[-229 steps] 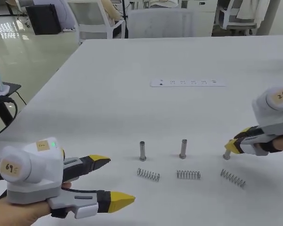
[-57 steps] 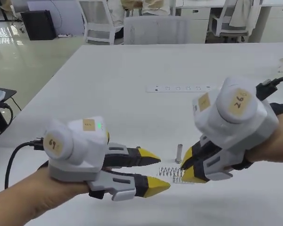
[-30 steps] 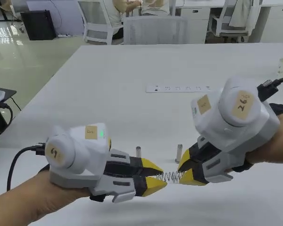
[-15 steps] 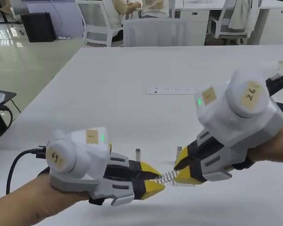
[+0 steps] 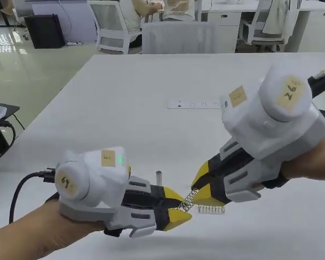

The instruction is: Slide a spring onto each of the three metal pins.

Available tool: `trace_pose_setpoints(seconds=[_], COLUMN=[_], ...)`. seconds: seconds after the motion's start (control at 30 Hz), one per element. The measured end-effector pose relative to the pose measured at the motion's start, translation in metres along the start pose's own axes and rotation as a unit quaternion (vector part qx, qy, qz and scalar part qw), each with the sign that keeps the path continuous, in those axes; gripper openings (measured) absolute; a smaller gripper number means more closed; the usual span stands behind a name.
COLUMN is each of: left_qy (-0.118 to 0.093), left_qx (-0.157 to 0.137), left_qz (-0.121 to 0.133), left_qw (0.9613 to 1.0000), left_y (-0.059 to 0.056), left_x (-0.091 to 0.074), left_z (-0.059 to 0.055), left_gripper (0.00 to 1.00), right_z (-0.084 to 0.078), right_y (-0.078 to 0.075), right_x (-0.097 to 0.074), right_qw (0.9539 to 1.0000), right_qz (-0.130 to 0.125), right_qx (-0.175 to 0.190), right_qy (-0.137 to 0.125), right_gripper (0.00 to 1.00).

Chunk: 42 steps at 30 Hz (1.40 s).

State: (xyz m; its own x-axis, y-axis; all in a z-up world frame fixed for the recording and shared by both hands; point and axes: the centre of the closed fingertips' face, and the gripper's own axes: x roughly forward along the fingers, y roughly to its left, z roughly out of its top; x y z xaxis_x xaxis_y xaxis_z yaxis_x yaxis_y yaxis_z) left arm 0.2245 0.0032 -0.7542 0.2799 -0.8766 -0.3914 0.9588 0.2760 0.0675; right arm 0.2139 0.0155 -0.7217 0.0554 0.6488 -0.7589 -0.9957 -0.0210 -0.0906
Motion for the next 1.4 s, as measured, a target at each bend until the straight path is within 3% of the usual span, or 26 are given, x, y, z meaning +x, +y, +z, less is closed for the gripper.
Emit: trace_pose_setpoints(seconds=[0.27, 1.03, 1.4], left_qy=[0.002, -0.019, -0.023], left_qx=[0.004, 0.002, -0.015], left_qz=[-0.002, -0.010, -0.011], left_qw=[1.0000, 0.9998, 0.9996], left_y=[0.000, -0.006, -0.006], left_x=[0.000, 0.001, 0.002], left_z=[-0.001, 0.013, 0.012], left_gripper=[0.02, 0.02, 0.03], right_z=[-0.001, -0.007, -0.008], right_y=[0.000, 0.006, 0.006], right_x=[0.002, 0.014, 0.015], right_qw=[1.0000, 0.9995, 0.9993], right_qz=[0.007, 0.025, 0.027], right_qx=[0.004, 0.007, 0.005], right_qy=[0.002, 0.017, 0.026], right_gripper=[0.09, 0.09, 0.09])
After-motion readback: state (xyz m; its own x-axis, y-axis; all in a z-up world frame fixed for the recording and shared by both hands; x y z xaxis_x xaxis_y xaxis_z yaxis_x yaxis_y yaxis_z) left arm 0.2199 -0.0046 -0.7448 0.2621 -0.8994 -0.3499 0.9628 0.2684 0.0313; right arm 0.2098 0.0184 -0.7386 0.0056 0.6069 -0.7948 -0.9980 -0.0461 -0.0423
